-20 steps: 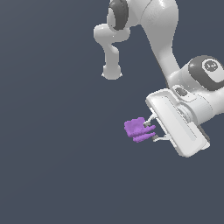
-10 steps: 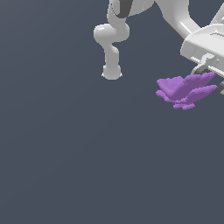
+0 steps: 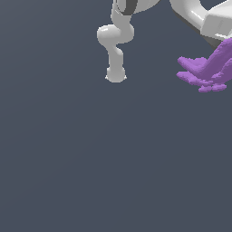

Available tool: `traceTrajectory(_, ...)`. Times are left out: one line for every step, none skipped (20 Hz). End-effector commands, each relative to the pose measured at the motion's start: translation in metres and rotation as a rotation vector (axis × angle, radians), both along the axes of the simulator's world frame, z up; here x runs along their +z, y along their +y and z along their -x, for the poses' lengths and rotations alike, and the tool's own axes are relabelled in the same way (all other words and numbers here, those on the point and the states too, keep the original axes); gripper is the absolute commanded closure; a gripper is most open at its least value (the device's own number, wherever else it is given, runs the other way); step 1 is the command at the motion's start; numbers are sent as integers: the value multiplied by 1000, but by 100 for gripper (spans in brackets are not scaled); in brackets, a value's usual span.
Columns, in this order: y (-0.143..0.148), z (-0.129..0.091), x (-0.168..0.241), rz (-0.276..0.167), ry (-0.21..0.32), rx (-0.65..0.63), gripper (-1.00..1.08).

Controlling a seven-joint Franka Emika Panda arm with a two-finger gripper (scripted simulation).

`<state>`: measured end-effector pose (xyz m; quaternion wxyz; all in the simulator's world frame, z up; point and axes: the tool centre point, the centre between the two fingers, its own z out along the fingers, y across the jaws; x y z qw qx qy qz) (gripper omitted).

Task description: Pick up the object and move it to a goal position.

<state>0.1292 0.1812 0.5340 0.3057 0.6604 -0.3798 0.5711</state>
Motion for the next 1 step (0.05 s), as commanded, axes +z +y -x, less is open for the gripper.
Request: traceTrajectory(-1,-1,-4,2,5,-2,108)
